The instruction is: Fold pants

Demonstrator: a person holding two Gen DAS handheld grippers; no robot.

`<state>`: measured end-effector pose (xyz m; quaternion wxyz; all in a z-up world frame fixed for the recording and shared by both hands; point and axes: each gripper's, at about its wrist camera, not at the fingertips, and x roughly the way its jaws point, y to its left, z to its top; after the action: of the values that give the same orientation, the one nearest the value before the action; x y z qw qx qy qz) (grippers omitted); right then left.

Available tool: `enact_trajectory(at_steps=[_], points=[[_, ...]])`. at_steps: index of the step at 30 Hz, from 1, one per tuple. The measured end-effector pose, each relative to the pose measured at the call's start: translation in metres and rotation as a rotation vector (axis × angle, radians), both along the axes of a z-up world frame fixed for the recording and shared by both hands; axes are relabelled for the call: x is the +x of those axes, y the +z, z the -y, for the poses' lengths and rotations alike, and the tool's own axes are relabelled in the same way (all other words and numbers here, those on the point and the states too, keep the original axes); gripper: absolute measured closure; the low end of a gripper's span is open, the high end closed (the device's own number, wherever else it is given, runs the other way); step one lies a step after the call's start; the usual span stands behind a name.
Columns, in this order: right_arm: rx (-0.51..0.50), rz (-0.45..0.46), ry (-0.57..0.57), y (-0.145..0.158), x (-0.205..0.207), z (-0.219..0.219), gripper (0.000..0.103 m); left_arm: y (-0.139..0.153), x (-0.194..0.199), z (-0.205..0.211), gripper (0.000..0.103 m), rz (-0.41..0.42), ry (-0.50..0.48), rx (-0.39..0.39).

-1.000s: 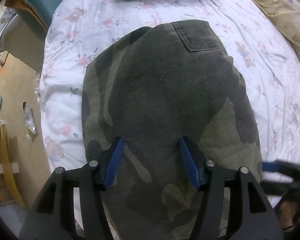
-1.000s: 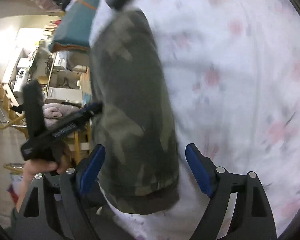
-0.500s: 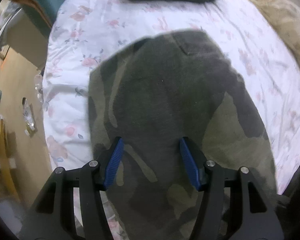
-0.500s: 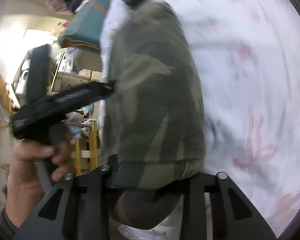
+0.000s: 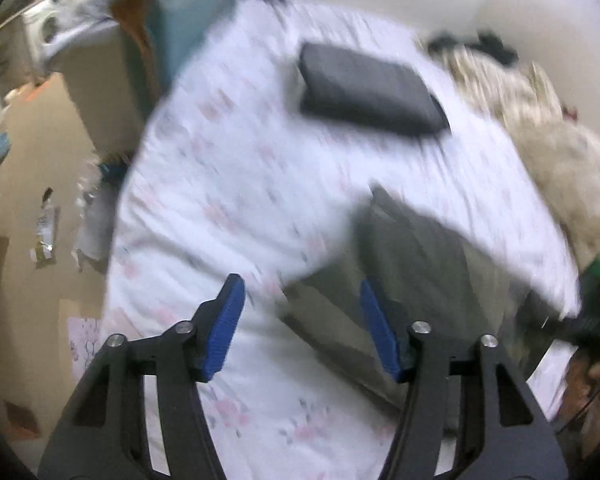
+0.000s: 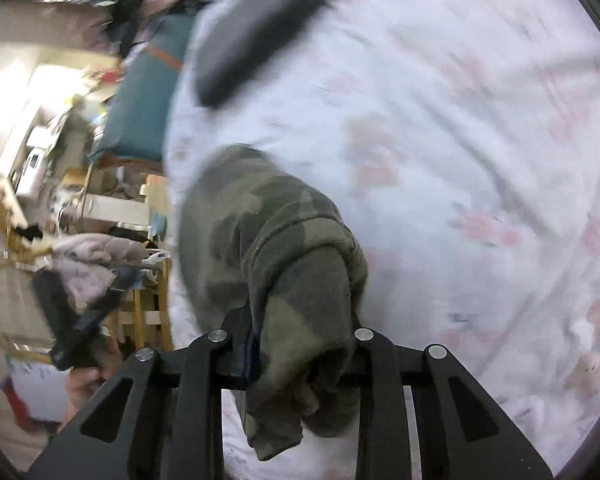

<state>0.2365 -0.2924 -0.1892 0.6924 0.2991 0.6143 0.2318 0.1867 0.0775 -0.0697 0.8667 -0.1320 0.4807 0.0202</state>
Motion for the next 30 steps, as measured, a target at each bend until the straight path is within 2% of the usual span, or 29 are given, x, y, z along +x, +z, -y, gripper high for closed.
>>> enact_trajectory(at_steps=[1, 3, 6, 8, 9, 11, 13, 14, 15, 17, 19, 20, 21, 22, 24, 25, 26, 28, 30], points=[[-0.005, -0.017, -0.010, -0.008, 0.000, 0.001, 0.070, 0.001, 0.004, -0.007, 0.030, 0.011, 0.024, -0.022], [-0.023, -0.031, -0.030, -0.016, -0.004, 0.012, 0.060, -0.003, 0.013, -0.014, 0.020, -0.001, 0.029, -0.057], [-0.046, -0.068, -0.072, -0.016, -0.010, 0.026, 0.045, -0.016, 0.037, -0.009, 0.019, -0.020, -0.049, -0.111], [-0.036, -0.069, -0.126, -0.008, -0.014, 0.038, 0.026, -0.028, 0.057, 0.007, 0.016, -0.054, -0.170, -0.160], [0.000, -0.053, -0.188, -0.003, -0.021, 0.050, 0.021, -0.038, 0.066, 0.015, 0.016, -0.092, -0.230, -0.176], [0.040, -0.024, -0.275, 0.005, -0.031, 0.057, 0.005, -0.065, 0.082, 0.035, 0.016, -0.185, -0.359, -0.162], [0.035, -0.021, -0.307, 0.003, -0.040, 0.051, 0.003, -0.086, 0.088, 0.042, 0.012, -0.229, -0.409, -0.119], [0.031, -0.028, -0.312, -0.002, -0.043, 0.047, 0.003, -0.098, 0.090, 0.041, 0.010, -0.254, -0.428, -0.126], [0.030, -0.043, -0.313, -0.008, -0.045, 0.041, 0.003, -0.104, 0.089, 0.040, 0.008, -0.271, -0.435, -0.144], [0.008, -0.083, -0.313, -0.024, -0.050, 0.035, 0.003, -0.123, 0.089, 0.030, 0.008, -0.339, -0.432, -0.236], [0.021, -0.125, -0.306, -0.042, -0.050, 0.023, 0.003, -0.125, 0.088, 0.028, 0.016, -0.348, -0.443, -0.248], [0.041, -0.124, -0.308, -0.046, -0.050, 0.019, 0.005, -0.123, 0.084, 0.032, 0.021, -0.342, -0.463, -0.238], [0.049, -0.098, -0.295, -0.046, -0.048, 0.012, 0.013, -0.121, 0.082, 0.034, 0.034, -0.342, -0.469, -0.242], [0.041, -0.050, -0.266, -0.040, -0.045, 0.003, 0.031, -0.118, 0.078, 0.038, 0.045, -0.344, -0.472, -0.247], [0.004, 0.016, -0.213, -0.027, -0.039, -0.012, 0.050, -0.114, 0.073, 0.046, 0.065, -0.355, -0.474, -0.254], [-0.021, 0.037, -0.195, -0.021, -0.039, -0.015, 0.059, -0.108, 0.070, 0.050, 0.074, -0.357, -0.478, -0.230], [-0.055, 0.072, -0.179, -0.011, -0.039, -0.019, 0.068, -0.099, 0.066, 0.053, 0.078, -0.336, -0.491, -0.189], [-0.086, 0.132, -0.160, 0.008, -0.040, -0.018, 0.074, -0.084, 0.059, 0.055, 0.085, -0.309, -0.463, -0.177], [-0.093, 0.183, -0.133, 0.030, -0.035, -0.018, 0.076, -0.063, 0.045, 0.055, 0.086, -0.286, -0.440, -0.155]])
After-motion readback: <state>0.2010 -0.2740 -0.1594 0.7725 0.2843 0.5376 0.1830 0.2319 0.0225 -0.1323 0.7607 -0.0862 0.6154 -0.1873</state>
